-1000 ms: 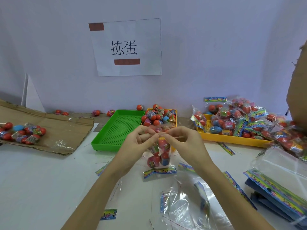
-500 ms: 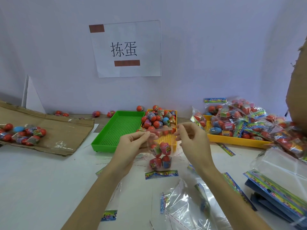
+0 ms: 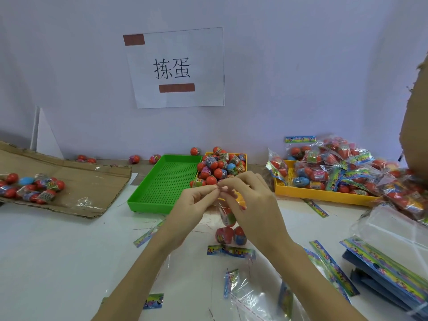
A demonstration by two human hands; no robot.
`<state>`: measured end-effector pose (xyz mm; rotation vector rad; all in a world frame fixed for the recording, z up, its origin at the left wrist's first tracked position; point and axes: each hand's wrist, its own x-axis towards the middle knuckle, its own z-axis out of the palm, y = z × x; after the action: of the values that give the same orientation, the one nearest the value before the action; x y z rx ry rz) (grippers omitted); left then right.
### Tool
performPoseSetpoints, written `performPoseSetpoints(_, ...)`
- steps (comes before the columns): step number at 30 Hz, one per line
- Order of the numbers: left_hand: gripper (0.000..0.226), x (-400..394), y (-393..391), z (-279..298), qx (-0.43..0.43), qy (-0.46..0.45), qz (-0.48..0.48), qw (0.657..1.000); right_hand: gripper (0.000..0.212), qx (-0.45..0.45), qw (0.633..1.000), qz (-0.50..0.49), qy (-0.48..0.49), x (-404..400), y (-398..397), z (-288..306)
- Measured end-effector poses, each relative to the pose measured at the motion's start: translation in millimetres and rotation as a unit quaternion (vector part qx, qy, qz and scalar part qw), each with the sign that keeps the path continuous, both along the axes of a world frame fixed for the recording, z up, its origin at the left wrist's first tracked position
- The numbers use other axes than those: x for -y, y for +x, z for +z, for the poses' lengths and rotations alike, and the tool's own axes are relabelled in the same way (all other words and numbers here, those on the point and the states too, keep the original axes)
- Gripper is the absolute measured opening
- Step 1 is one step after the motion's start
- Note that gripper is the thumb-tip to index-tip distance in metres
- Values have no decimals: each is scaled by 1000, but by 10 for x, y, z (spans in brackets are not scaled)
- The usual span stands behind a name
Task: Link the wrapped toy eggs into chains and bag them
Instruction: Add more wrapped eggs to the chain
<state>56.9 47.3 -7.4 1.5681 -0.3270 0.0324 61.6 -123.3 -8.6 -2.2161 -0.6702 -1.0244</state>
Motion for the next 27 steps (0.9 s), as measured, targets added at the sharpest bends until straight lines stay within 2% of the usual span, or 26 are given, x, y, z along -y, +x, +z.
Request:
performPoseSetpoints(5,31,-18,-33,25,46,60,-14,997,18,-15,1000,25,-4,42,1,30)
performPoseSetpoints(9,26,6,-24,-9,88,119,3,989,10,21,999,24,-21,62,7,50)
performPoseSetpoints(13,26,7,-10,-21,91,125,9,988,9,40,997,20,-60,66,6,53)
performPoseSetpoints(27,24,9,-33,-8,77,142,14,987,13,59,994,49,-74,110,46,31)
